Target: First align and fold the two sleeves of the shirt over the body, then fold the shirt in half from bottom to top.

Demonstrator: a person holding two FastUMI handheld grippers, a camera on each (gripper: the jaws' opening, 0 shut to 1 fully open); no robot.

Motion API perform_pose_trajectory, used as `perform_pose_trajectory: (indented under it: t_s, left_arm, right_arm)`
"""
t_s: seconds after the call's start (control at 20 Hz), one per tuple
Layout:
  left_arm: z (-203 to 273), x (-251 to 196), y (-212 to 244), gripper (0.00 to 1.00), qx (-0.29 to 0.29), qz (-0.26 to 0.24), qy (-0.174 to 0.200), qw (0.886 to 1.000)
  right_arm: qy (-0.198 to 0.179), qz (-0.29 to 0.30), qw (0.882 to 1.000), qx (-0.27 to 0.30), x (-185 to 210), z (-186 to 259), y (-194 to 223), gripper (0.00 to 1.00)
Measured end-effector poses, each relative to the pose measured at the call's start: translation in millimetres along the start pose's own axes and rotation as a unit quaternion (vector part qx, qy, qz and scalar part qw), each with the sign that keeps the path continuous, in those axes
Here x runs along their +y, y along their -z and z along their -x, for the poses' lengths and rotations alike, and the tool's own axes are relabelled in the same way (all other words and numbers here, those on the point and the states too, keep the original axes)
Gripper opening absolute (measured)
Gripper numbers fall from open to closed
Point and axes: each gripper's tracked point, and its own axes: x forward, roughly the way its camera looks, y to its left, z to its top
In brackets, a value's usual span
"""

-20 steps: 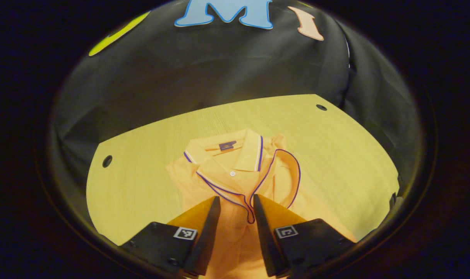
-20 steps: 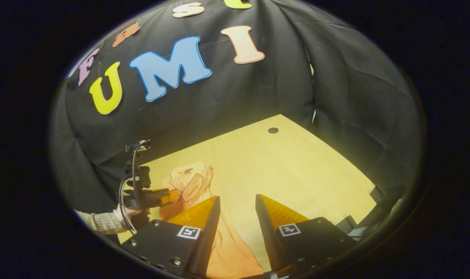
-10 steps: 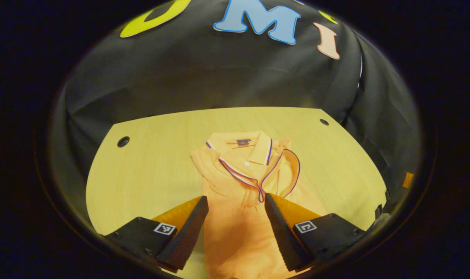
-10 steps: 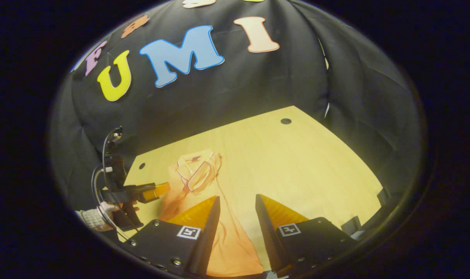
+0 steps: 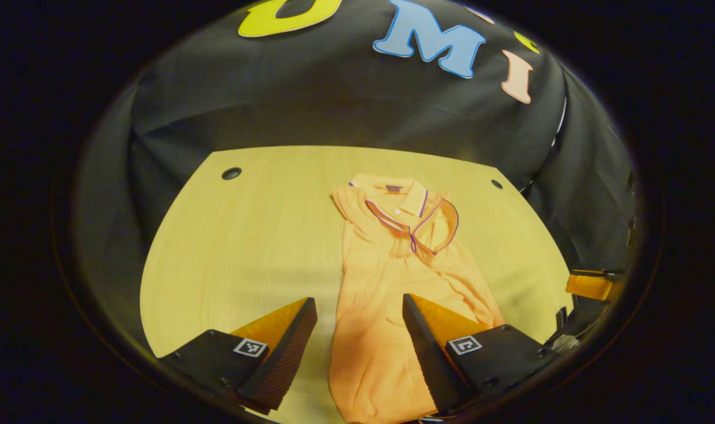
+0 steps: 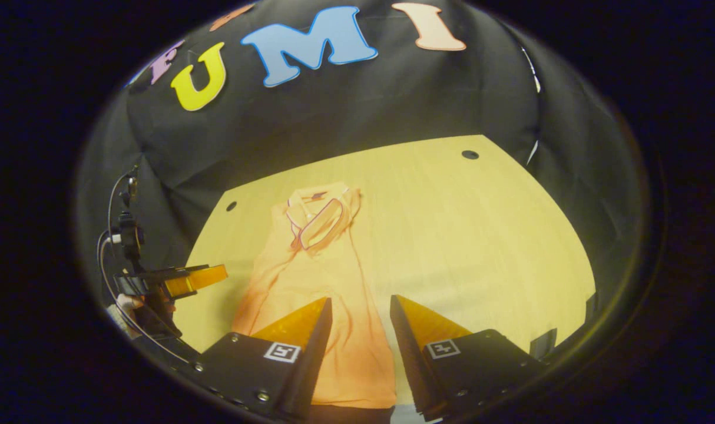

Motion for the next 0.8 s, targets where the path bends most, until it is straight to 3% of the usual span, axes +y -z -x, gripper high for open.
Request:
perform_pose_trajectory:
  t_s: [0.05,0.2,0.3,0.6,0.8]
  left_arm:
    - [6.4,0.8,10.3,0.96,0.01,-0.002,0.001,1.0]
    - [18.2,2.4,42.5,0.96,0.038,-0.005,-0.002,0.999]
    - [24.6,1.6,64.4,0.96,0.06,-0.001,-0.002,0.998]
    - [36.4,3.9,128.7,0.96,0.124,-0.026,-0.011,0.992]
    - [39.2,6.2,166.8,0.96,0.161,-0.032,-0.017,0.986]
  right_arm:
    - [-0.005,0.004,1.0,0.011,2.5,-4.2,6.4,0.67]
    - [-0.019,0.009,0.998,0.059,7.7,-14.0,29.2,0.71]
    - [-0.021,0.013,0.996,0.088,7.7,-16.5,42.9,0.97]
    - [0.009,0.057,0.978,0.199,-5.4,-20.2,111.2,0.97]
    - [0.009,0.087,0.962,0.259,-3.8,-14.7,155.1,0.97]
